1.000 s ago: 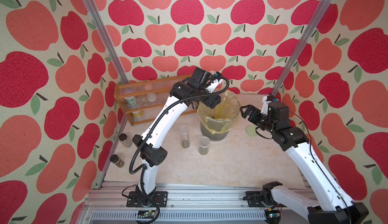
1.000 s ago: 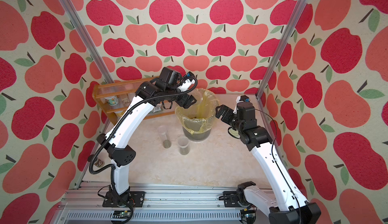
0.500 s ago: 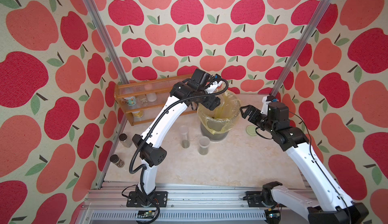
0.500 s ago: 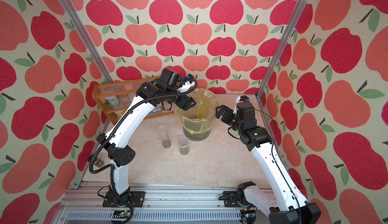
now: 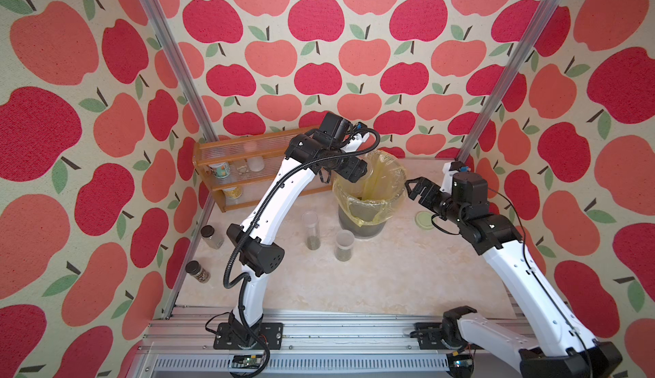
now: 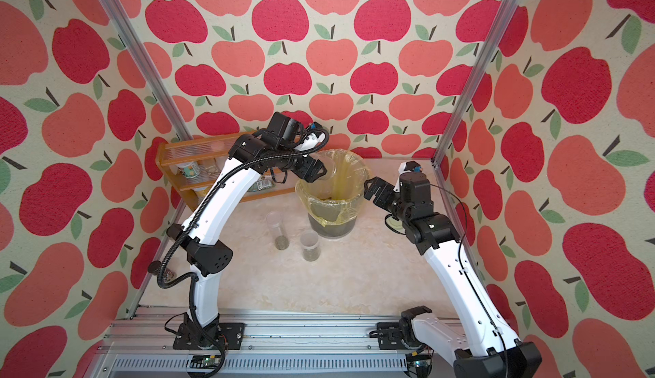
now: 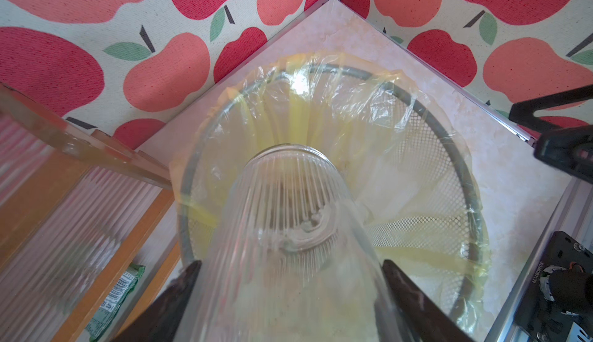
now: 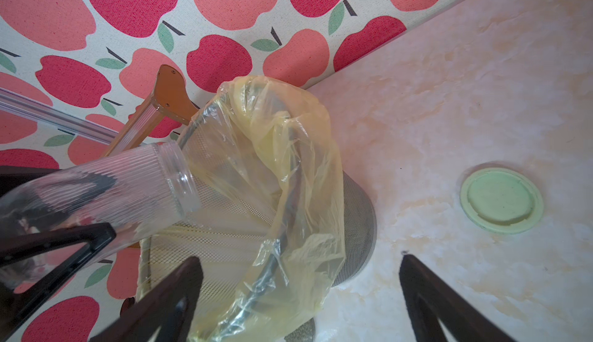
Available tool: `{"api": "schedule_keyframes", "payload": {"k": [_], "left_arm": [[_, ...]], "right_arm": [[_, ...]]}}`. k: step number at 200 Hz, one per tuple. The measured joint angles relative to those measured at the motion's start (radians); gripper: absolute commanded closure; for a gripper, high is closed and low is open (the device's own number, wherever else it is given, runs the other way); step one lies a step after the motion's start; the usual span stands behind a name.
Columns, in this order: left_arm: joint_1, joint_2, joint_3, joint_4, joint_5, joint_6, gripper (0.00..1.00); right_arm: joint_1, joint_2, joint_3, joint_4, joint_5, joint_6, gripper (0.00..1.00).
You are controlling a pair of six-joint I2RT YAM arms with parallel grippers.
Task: Empty moldy mung beans from jars
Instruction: Pour the moldy mung beans from the jar into the trash bin.
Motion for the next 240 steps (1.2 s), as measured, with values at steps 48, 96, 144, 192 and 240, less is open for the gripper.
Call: {"api": "schedule_keyframes", "payload": {"k": [48, 96, 144, 192, 240], "left_arm": [[-0.005, 0.029, 0.061, -0.012, 0.019, 0.0, 0.39], [-0.05, 0.004, -0.037, 0.002, -0.021, 0.0, 0.38], [0.037, 0.124, 0.201, -0.039, 0.034, -0.024, 0.38], [0.014, -0.066, -0.176, 0.131, 0.002, -0.012, 0.39], [0.019, -0.262, -0.422, 0.346, 0.028, -0.015, 0.41]], "right_arm": [[0.0, 0.005, 0.0, 0.0, -0.003, 0.0, 0.01], [0.0, 0.005, 0.0, 0.001, -0.003, 0.0, 0.01], [0.0, 0.006, 0.0, 0.002, -0.007, 0.001, 0.01], [0.0, -0.033, -0.085, 0.143, -0.093, 0.035, 0.01], [0.0, -0.03, -0.138, 0.349, -0.203, 0.124, 0.01]]}}
